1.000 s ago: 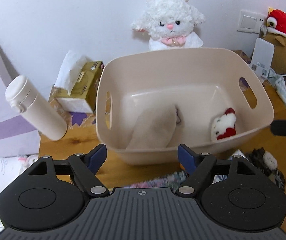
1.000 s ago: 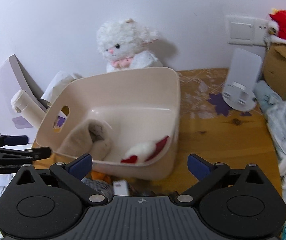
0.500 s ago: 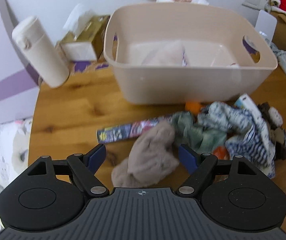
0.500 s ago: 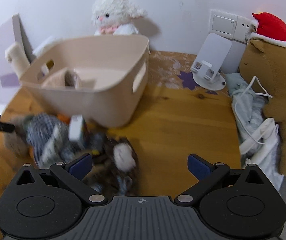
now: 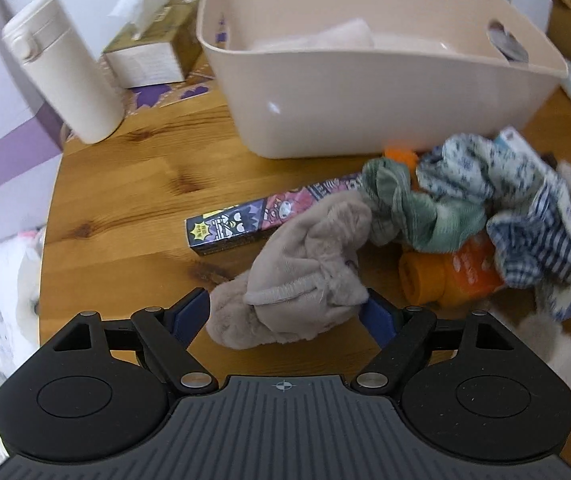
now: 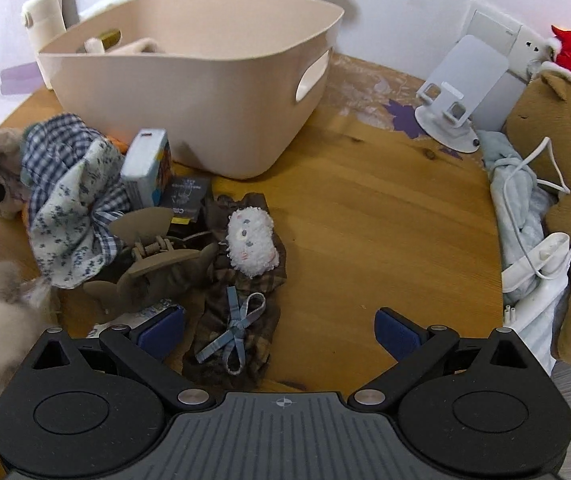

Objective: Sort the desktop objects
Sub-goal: 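Move both grippers back to the pile on the table, then grasp the brown plush keychain with the right gripper while the left grasps the grey sock, then carry the keychain and sock into the basket and open both grippers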

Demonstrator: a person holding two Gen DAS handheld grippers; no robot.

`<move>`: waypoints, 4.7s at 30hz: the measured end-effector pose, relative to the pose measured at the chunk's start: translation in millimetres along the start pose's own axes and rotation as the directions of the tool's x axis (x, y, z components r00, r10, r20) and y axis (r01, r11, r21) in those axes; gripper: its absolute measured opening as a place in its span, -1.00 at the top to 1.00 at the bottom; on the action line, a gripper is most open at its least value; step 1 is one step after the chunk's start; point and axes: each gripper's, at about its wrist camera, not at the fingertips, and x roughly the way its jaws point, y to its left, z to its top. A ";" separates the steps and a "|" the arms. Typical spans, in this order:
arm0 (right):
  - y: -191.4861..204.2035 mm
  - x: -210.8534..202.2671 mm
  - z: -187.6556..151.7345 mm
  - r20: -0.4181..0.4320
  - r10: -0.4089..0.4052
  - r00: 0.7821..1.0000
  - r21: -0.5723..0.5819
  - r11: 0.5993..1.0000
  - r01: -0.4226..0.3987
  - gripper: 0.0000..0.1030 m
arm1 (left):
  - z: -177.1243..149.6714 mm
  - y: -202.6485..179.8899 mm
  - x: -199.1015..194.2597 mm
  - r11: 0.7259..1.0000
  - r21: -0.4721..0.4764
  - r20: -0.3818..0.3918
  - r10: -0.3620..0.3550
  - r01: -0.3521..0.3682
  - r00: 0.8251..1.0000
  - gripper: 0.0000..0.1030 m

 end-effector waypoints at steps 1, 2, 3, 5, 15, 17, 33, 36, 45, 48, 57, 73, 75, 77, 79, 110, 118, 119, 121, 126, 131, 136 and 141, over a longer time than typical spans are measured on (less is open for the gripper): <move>0.9 3.5 1.2 -0.006 -0.004 1.000 -0.004 1.000 0.004 -1.00 | 0.3 -0.8 2.8 1.000 0.012 0.001 0.001 -0.001 1.000 -0.60; 1.5 6.7 2.4 -0.011 -0.010 1.000 -0.010 1.000 0.010 -1.00 | 1.2 -1.2 5.4 1.000 0.017 0.002 -0.001 0.001 1.000 -0.60; 2.0 9.9 3.6 -0.015 -0.017 1.000 -0.015 1.000 0.017 -1.00 | 2.3 -1.1 7.5 1.000 0.014 0.004 -0.006 0.006 1.000 -0.60; 3.1 16.1 5.3 -0.024 -0.029 0.999 -0.030 0.999 0.029 -1.00 | 6.0 -1.2 12.3 1.000 -0.003 0.005 -0.022 0.022 1.000 -0.60; 3.2 35.6 10.9 -0.040 -0.036 0.999 -0.036 0.999 0.034 -0.87 | 15.9 -11.1 38.7 0.999 -0.028 -0.076 -0.033 0.031 0.997 -0.56; 2.5 35.4 12.9 -0.026 -0.024 0.999 -0.033 0.999 0.023 -0.75 | 14.9 -13.1 39.7 0.999 -0.019 -0.082 -0.036 0.034 0.996 -0.46; 4.5 15.8 2.4 -0.015 0.062 0.998 0.024 0.998 -0.062 0.42 | 2.0 -16.8 20.0 0.995 0.005 -0.047 -0.095 0.095 0.994 0.18; -2.1 9.7 -3.2 -0.004 0.069 0.998 0.063 0.996 -0.069 0.42 | -4.0 -19.8 13.4 0.994 0.006 -0.045 -0.107 0.108 0.993 0.19; -12.2 -26.0 -14.3 0.066 0.097 0.993 0.051 0.994 -0.101 0.42 | -17.0 -31.8 -9.6 0.994 0.028 -0.014 -0.104 0.105 0.994 0.22; -9.8 -41.9 -11.1 0.099 0.117 0.988 0.024 0.992 -0.120 0.42 | -18.3 -32.9 -21.3 0.994 0.030 0.014 -0.106 0.106 0.994 0.23; -2.9 -88.2 8.4 0.202 0.158 0.967 -0.075 0.986 -0.146 0.42 | -15.8 -28.9 -60.4 0.997 0.011 0.091 -0.081 0.081 0.993 0.22; 2.8 -119.9 57.2 0.331 0.163 0.929 -0.189 0.976 -0.104 0.41 | 32.8 -1.6 -96.4 0.999 0.045 0.220 -0.020 0.010 0.975 0.22; 2.3 -120.0 63.2 0.341 0.153 0.928 -0.194 0.977 -0.090 0.41 | 44.6 4.0 -99.7 0.998 0.055 0.240 -0.012 -0.001 0.971 0.22; -0.4 -119.7 71.7 0.349 0.147 0.925 -0.193 0.978 -0.082 0.41 | 55.3 8.1 -103.0 0.998 0.064 0.261 -0.008 -0.009 0.965 0.22; -3.0 -118.3 79.6 0.361 0.135 0.923 -0.188 0.980 -0.070 0.41 | 65.1 11.9 -105.6 0.998 0.068 0.278 -0.008 -0.012 0.961 0.22; 45.4 4.9 180.5 0.212 0.011 0.977 -0.075 0.997 0.005 0.40 | 152.0 -1.6 9.8 0.990 0.043 0.141 -0.137 0.132 0.980 0.13; 40.5 15.4 179.5 0.184 0.030 0.983 -0.008 1.000 -0.029 0.02 | 149.4 -10.7 15.0 0.994 0.059 0.153 -0.103 0.095 0.983 -0.42; 40.2 14.6 179.1 0.189 0.025 0.982 0.001 1.000 -0.026 -0.11 | 148.9 -11.7 13.8 0.995 0.061 0.162 -0.091 0.082 0.983 -0.48; 40.2 10.6 178.5 0.206 0.010 0.978 0.023 1.000 -0.015 -0.29 | 148.7 -11.7 12.5 0.996 0.061 0.176 -0.080 0.070 0.981 -0.53; 38.1 0.2 175.8 0.225 0.029 0.974 0.067 0.997 -0.045 -0.74 | 148.7 -7.8 5.7 0.997 0.010 0.171 -0.074 0.073 0.982 -0.53; 37.1 -18.4 164.2 0.264 0.048 0.963 0.071 0.995 -0.069 -0.97 | 141.4 -5.6 -10.9 0.999 0.037 0.221 -0.039 0.032 0.974 -0.53; 38.0 -35.2 146.6 0.273 0.039 0.961 0.068 0.996 -0.060 -1.00 | 130.1 2.1 -26.0 0.999 0.017 0.229 -0.032 0.029 0.973 -0.54; 36.1 -47.1 125.8 0.262 0.016 0.965 0.064 0.997 -0.034 -1.00 | 109.7 9.9 -43.1 0.999 0.022 0.256 -0.030 0.026 0.966 -0.53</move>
